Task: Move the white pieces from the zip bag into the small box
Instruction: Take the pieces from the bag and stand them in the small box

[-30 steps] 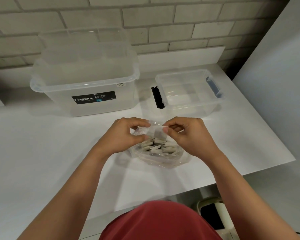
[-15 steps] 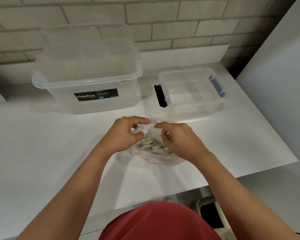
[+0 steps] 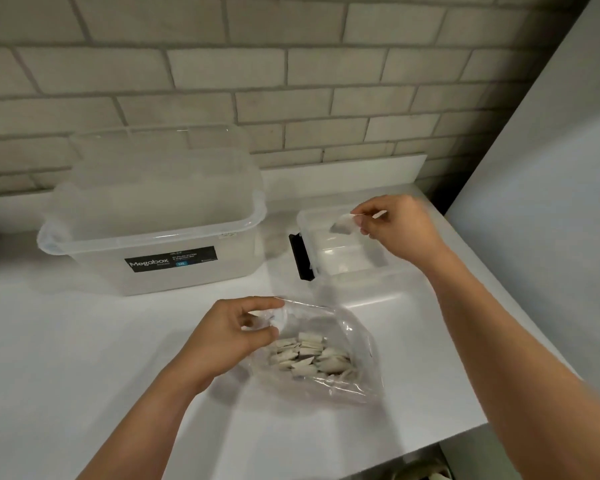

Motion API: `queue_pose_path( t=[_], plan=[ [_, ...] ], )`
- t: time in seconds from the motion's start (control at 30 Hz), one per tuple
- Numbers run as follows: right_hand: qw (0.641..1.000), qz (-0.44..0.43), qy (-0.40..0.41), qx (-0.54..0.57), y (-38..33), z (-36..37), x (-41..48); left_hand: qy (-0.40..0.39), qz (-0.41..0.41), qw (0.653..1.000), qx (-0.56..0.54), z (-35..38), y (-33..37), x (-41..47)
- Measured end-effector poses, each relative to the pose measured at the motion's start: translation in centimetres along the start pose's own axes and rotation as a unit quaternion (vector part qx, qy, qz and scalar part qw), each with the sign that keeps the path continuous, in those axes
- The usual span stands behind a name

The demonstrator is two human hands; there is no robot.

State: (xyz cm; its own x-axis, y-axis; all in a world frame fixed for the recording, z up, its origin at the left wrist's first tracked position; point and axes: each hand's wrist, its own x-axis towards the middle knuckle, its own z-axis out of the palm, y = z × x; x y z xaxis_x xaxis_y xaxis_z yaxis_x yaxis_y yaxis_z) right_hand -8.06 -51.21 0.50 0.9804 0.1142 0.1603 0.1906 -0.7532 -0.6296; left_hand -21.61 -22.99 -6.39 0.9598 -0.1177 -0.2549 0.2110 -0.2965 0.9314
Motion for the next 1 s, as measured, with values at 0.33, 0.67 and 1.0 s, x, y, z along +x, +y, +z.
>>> queue_pose_path(
  t=[0.33,0.67,1.0],
  plan=[
    [0.965,0.035,-0.247,-0.079,3.6,5.8,7.9,-0.017,-0.049,0.995,-0.084,4.7,1.3,0.3],
    [0.951,0.029,-0.278,-0.134,4.1,9.3,9.5,0.020,-0.042,0.999,-0.002,5.5,1.4,1.7],
    [0.949,0.036,-0.200,-0.240,4.4,10.9,9.6,0.026,-0.049,0.998,-0.003,5.3,1.4,1.8]
  ],
)
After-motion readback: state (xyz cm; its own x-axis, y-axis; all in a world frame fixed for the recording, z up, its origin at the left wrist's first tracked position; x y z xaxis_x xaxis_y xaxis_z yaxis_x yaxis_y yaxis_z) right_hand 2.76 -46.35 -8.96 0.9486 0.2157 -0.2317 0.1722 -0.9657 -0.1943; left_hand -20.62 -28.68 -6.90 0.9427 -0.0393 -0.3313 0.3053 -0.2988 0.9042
